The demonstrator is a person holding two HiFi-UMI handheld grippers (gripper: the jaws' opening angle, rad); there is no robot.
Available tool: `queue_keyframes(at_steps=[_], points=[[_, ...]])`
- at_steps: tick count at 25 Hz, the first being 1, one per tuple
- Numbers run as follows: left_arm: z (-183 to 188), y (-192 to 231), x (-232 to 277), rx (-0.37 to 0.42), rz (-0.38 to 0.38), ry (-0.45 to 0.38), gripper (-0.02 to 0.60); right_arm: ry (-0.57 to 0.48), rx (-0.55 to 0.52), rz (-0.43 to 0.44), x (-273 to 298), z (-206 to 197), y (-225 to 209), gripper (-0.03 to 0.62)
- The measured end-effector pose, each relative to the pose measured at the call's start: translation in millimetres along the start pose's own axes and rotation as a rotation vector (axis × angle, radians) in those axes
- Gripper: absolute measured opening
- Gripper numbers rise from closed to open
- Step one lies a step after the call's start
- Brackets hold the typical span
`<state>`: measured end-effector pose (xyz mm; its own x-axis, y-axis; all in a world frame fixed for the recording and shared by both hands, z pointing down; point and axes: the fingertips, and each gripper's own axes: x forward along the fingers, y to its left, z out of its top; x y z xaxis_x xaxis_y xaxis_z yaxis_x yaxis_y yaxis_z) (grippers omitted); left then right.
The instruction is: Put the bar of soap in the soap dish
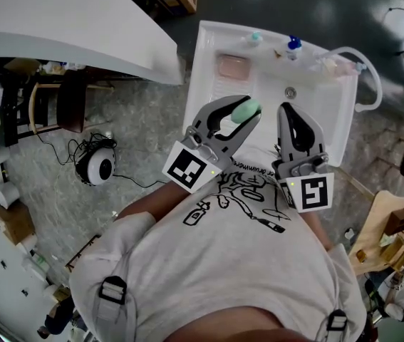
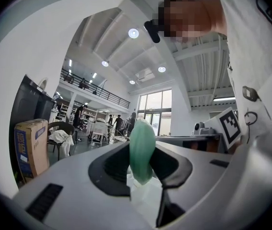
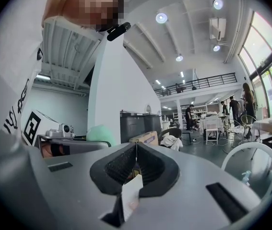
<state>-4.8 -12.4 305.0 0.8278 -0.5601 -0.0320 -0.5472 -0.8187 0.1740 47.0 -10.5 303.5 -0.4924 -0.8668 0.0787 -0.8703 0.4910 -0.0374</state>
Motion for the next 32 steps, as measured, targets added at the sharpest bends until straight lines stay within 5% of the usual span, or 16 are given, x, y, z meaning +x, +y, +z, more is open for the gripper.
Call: queue_keyframes(at_steps=[32], points=[[-84.1,46.3,42.3,0.122,-0.002,0.246,0.120,0.102,-0.007,0.013,43.4,-75.5,-37.5,0.023]])
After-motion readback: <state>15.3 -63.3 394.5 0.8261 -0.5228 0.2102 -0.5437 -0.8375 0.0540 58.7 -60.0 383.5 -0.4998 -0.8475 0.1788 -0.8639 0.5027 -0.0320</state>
